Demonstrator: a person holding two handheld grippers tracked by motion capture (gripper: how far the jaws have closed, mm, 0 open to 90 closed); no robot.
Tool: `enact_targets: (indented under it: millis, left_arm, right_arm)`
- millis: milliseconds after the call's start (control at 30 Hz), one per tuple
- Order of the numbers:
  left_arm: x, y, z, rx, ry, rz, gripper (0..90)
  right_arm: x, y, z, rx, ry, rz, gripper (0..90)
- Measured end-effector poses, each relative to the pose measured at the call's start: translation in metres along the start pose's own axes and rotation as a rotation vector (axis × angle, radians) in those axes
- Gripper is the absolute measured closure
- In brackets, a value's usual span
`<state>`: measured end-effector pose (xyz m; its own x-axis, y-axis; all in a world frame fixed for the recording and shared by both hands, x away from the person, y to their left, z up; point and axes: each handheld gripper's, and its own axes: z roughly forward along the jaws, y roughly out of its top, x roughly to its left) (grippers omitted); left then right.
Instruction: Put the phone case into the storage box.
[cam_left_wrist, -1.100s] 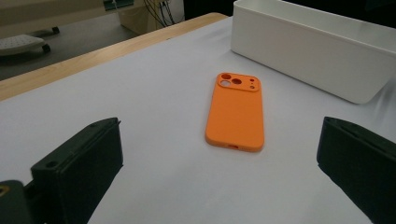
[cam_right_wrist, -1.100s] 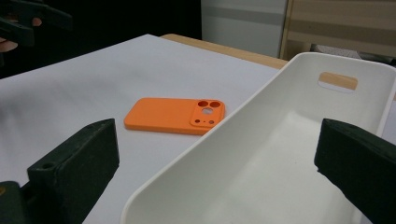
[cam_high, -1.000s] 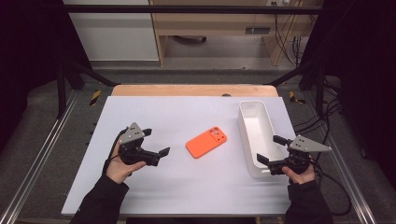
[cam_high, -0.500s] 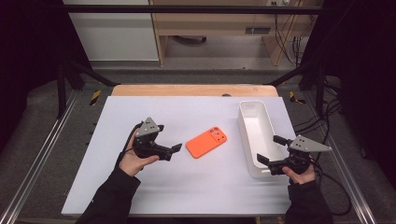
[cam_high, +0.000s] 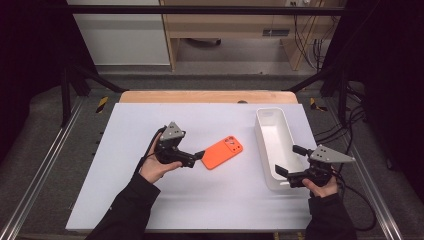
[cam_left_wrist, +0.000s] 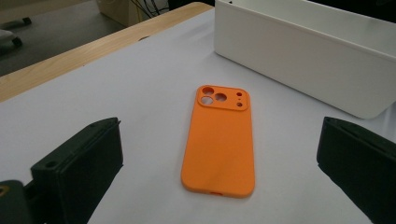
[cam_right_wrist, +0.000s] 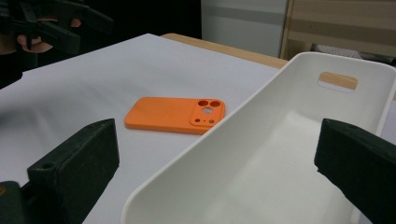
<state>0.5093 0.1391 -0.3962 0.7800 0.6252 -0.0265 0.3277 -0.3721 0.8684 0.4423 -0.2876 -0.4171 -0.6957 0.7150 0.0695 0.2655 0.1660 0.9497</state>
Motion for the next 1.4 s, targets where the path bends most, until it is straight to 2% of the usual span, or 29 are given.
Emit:
enact_targets:
  millis: [800, 1400]
  left_arm:
    - [-0.004, 0.013, 0.046, 0.064, 0.007, 0.017, 0.4]
    - [-0.009, 0.013, 0.082, 0.125, 0.0, 0.021, 1.3]
  right_arm:
    - [0.0, 0.0, 0.0, 0.002, 0.002, -0.001, 0.6]
    - [0.0, 0.0, 0.0, 0.0, 0.002, -0.004, 0.6]
